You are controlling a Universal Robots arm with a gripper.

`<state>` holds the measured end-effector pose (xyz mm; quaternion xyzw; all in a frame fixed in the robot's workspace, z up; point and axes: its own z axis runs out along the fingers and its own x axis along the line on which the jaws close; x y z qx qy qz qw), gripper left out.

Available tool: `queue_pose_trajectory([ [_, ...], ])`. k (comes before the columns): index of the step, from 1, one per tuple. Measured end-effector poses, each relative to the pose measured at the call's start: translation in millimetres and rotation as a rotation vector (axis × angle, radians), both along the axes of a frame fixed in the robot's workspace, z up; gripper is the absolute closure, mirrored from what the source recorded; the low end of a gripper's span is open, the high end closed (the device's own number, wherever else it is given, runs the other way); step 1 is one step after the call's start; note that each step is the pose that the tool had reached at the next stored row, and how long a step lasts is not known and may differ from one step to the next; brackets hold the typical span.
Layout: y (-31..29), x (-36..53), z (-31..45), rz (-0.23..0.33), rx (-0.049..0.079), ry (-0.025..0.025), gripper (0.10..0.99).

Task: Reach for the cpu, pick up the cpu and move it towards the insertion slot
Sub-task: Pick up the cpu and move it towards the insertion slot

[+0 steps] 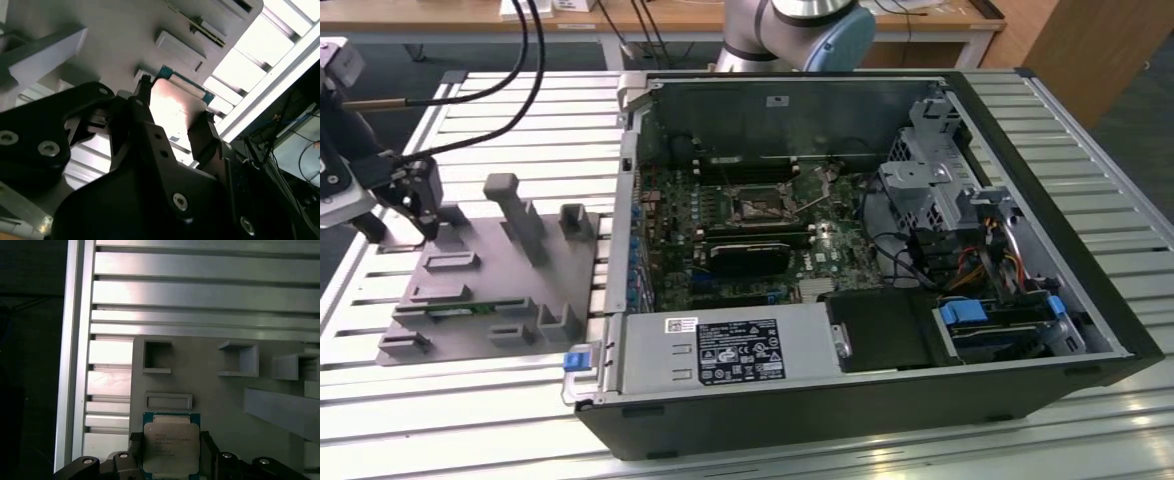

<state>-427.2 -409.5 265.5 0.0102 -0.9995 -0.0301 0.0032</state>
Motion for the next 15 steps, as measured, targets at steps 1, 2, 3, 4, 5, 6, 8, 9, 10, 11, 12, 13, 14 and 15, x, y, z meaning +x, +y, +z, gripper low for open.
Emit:
queue_pose_trajectory([
  [1,-0.2,0.0,1.5,0.000,0.002,0.0000,0.545],
  [2,-0.2,0.0,2.6,0.000,0.002,-0.0001,0.545],
  [3,-0.2,0.0,4.1,0.000,0.002,0.0000,0.545],
  [4,-0.2,0.0,5.4,0.000,0.002,0.0000,0.545],
  [5,-0.2,0.0,6.7,0.000,0.002,0.0001,0.545],
  [6,-0.2,0.0,7.7,0.000,0.002,0.0001,0.545],
  [8,-0.2,0.0,9.6,0.000,0.002,0.0001,0.545],
  [9,-0.2,0.0,10.6,0.000,0.002,0.0000,0.545],
  [10,-0.2,0.0,12.0,0.000,0.002,0.0000,0.545],
  [11,-0.2,0.0,13.6,0.000,0.002,0.0000,0.545],
  [12,-0.2,0.0,14.7,0.000,0.002,0.0000,0.545],
  [13,-0.2,0.0,15.7,0.000,0.002,0.0000,0.545],
  [14,-0.2,0.0,16.5,0.000,0.002,0.0000,0.545],
  [15,-0.2,0.0,17.1,0.000,0.002,0.0000,0.545],
])
